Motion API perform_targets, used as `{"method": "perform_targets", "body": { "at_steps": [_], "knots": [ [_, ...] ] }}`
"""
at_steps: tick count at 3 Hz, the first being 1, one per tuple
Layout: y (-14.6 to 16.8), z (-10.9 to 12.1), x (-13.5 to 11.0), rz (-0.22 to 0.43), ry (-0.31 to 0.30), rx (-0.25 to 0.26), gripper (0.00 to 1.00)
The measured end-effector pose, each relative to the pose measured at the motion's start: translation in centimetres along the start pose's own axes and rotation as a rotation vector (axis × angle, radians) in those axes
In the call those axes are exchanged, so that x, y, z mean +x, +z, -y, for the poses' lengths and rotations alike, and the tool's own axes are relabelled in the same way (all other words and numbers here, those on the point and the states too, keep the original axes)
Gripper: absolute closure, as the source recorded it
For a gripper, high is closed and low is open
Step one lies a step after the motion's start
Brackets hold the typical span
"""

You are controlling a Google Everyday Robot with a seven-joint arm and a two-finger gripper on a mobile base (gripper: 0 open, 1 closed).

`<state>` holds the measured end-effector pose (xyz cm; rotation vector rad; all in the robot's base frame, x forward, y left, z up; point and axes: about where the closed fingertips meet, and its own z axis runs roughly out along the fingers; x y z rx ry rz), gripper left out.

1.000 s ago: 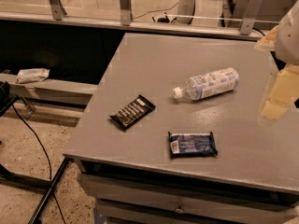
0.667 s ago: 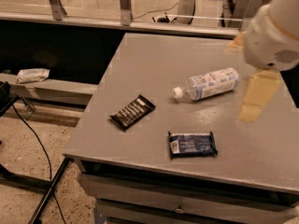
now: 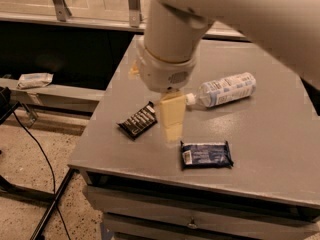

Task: Pick rxbar chocolate

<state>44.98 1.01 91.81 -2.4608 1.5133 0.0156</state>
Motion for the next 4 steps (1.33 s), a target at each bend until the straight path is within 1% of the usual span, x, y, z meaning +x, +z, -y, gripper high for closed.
{"method": "perform_targets", "body": {
  "at_steps": [1, 2, 3, 4],
  "knots": [
    [0.1, 0.5, -1.4, 0.005, -0.032, 0.003, 0.0],
    [1.5, 1.6, -2.3, 0.045, -0.099, -0.058, 0.0],
    [5.8, 4.6, -3.3, 0.057, -0.182, -0.118, 0.0],
    [8.6, 6.3, -3.5, 0.011, -0.22, -0.137, 0.0]
  ]
}}
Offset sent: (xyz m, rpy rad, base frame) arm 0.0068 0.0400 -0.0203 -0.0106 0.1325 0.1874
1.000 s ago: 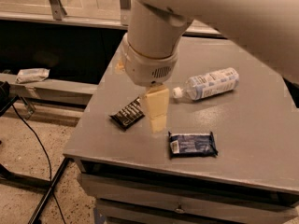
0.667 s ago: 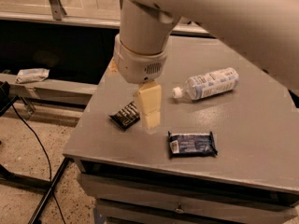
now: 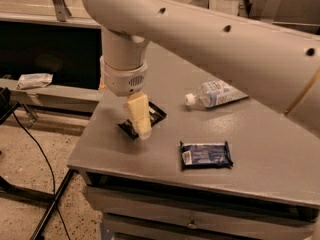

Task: Pick rxbar chocolate

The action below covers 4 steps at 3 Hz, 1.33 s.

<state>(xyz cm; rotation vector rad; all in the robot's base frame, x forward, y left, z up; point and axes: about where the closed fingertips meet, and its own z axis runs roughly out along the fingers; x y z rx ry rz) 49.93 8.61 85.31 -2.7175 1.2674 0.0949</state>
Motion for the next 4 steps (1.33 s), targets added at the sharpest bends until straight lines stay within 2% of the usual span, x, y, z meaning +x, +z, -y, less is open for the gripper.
{"method": "perform_targets", "body": {
  "at_steps": [1, 2, 3, 4],
  "knots": [
    [1.0, 0.7, 1.3, -0.061, -0.016, 0.009, 0.0],
    [1.6, 0.7, 2.5, -0.089, -0.023, 0.021, 0.0],
    [2.4, 0.5, 3.3, -0.09, -0.032, 0.019, 0.14],
    [2.9, 0.3, 3.6, -0.082, -0.041, 0.014, 0.38]
  ]
}}
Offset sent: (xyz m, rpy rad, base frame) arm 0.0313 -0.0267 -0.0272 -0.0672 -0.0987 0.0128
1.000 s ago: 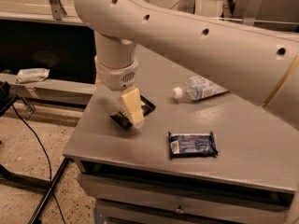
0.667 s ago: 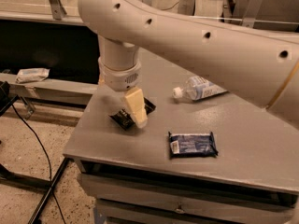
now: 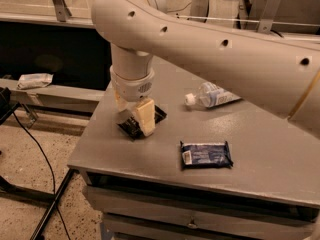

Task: Pick rxbar chocolate

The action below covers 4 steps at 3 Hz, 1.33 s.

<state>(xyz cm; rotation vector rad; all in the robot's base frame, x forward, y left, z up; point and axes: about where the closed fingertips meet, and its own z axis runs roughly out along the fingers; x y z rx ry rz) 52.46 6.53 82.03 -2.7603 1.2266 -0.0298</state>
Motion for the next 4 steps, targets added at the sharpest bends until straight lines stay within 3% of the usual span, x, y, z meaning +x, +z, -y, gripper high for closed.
{"method": "perform_targets", "body": {
  "at_steps": [1, 2, 3, 4],
  "knots": [
    [-0.3, 0.0, 0.0, 0.001, -0.002, 0.0, 0.61],
    [-0.9, 0.2, -0.1, 0.009, -0.004, 0.003, 0.92],
    [-1.7, 0.8, -0.9, 0.102, -0.019, 0.039, 1.0],
    [-5.2, 2.3, 0.5, 0.124, -0.033, 0.092, 1.0]
  ]
}}
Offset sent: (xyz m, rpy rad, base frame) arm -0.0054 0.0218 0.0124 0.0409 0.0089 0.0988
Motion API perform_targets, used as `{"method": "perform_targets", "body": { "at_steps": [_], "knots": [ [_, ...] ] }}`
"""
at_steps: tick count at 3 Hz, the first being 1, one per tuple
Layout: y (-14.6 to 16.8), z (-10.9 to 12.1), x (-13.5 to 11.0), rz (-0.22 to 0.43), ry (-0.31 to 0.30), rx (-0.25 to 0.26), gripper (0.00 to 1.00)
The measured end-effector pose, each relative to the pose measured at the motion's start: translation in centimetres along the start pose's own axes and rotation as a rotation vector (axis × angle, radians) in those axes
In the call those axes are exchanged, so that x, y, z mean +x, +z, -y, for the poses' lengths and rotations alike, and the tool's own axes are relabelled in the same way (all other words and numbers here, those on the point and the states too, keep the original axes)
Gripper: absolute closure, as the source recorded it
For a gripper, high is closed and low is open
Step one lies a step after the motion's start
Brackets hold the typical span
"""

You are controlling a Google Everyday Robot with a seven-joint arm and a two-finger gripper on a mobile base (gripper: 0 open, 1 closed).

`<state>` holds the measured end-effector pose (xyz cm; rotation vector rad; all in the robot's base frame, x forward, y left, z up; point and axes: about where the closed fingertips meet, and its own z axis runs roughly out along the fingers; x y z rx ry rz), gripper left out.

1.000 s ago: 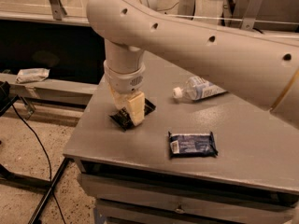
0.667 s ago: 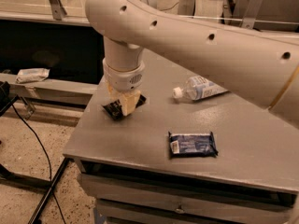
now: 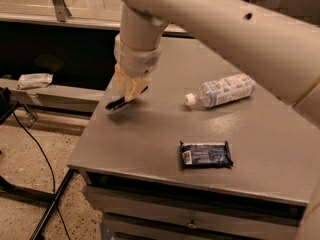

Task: Pick rxbar chocolate

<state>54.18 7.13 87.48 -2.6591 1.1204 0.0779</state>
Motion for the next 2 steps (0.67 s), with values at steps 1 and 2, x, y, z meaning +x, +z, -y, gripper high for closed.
{"method": "perform_targets", "body": {
  "at_steps": [1, 2],
  "knots": [
    [-2.22, 1.34, 0.36, 0.001, 0.002, 0.052, 1.0],
    [-2.22, 1.34, 0.36, 0.001, 0.001, 0.052, 1.0]
  ]
}}
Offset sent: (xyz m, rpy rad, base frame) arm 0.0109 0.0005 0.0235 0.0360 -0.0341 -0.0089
